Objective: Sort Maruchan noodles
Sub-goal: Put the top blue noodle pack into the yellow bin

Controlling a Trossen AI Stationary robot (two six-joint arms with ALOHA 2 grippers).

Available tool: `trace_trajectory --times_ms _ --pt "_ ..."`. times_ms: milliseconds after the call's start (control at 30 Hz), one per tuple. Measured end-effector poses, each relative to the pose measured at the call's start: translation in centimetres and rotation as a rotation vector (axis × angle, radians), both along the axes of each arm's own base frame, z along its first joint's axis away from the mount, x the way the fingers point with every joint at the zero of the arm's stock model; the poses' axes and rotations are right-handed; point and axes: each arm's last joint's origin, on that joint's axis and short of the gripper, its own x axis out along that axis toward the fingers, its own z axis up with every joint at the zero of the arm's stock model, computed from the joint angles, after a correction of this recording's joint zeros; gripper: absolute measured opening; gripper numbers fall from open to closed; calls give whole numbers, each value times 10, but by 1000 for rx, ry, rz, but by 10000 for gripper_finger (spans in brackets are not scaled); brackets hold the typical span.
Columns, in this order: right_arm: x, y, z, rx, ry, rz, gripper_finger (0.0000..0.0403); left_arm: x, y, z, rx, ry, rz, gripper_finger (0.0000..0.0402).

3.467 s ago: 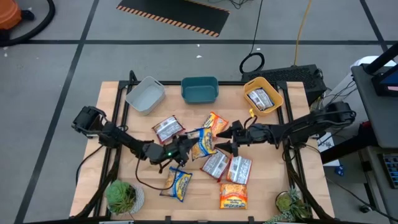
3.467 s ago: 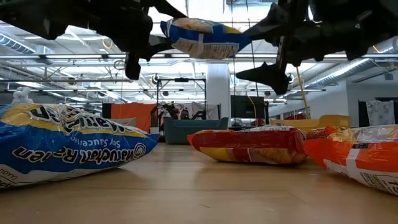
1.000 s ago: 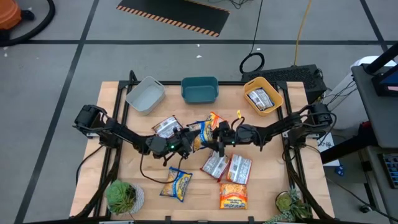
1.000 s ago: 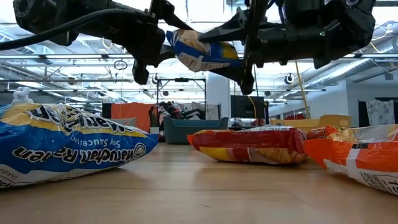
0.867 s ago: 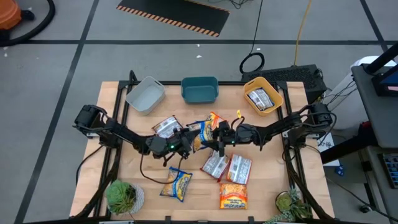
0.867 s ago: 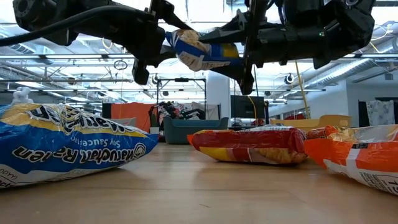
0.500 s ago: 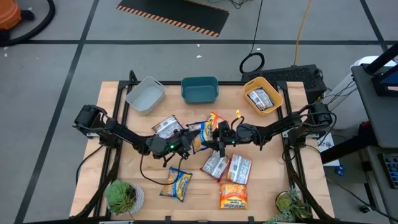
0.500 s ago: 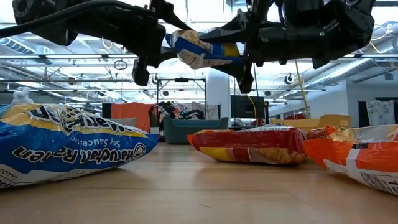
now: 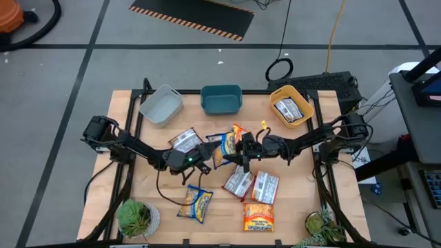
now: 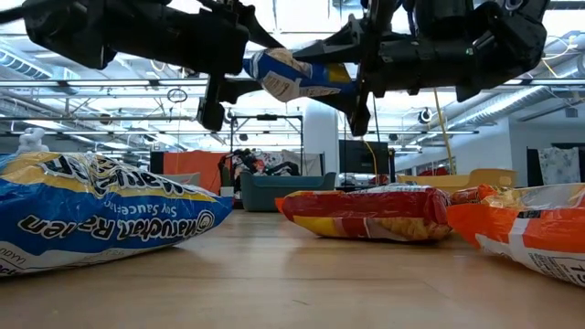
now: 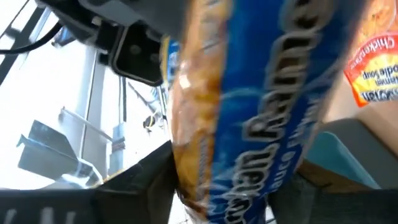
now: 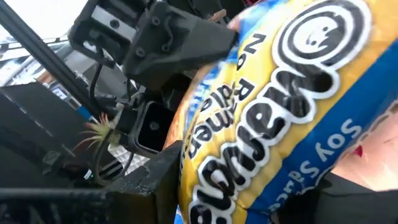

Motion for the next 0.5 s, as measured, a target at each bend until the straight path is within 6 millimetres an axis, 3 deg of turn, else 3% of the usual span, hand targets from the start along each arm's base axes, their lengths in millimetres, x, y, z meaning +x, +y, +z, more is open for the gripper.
trace_trajectory --times_ms 300,500 --pt "1 -11 1 -2 -7 9 189 -1 0 1 -150 -95 68 363" --pt "-2 -26 9 -9 -38 -14 189 -4 3 1 -267 -193 210 394"
